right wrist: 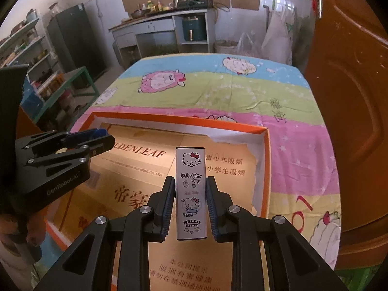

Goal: Organize rigid objects
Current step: 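Carry the blue cap over the tray with the left tool while the right carries the box, then open the left gripper over the tray while the right releases the box inside, then withdraw both tools from the tray back toward the remaining items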

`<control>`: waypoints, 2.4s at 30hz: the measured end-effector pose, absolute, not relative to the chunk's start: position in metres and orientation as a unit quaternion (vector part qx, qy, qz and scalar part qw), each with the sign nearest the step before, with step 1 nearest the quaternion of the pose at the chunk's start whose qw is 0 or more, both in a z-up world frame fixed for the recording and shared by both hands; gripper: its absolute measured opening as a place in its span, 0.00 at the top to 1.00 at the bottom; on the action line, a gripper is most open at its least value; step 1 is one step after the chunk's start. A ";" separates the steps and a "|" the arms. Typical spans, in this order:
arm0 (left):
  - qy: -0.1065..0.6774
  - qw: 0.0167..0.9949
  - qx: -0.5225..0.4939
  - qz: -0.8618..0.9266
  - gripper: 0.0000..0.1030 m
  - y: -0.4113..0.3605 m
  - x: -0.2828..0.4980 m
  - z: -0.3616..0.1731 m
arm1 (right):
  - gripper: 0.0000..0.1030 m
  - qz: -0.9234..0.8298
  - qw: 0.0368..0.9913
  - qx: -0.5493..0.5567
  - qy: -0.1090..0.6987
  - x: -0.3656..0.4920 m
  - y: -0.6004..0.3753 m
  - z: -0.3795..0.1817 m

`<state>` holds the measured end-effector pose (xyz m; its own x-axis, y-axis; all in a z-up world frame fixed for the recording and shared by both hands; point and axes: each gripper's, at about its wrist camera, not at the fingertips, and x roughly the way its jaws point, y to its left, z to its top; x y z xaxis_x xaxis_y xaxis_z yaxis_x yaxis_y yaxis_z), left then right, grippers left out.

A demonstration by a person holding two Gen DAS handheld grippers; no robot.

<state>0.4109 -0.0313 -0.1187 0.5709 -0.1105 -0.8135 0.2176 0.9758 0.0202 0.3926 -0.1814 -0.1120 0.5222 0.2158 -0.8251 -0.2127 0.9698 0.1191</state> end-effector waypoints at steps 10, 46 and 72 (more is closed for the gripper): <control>0.476 0.872 0.059 -0.096 0.71 -0.033 0.424 -0.137 | 0.74 0.121 0.857 0.001 0.500 0.412 -0.181 -0.136; 0.452 0.889 0.030 -0.072 0.45 -0.025 0.405 -0.130 | 0.55 0.068 0.876 0.010 0.477 0.372 -0.189 -0.126; 0.403 0.913 -0.006 -0.063 0.45 0.002 0.296 -0.077 | 0.55 0.062 0.900 0.033 0.431 0.277 -0.179 -0.080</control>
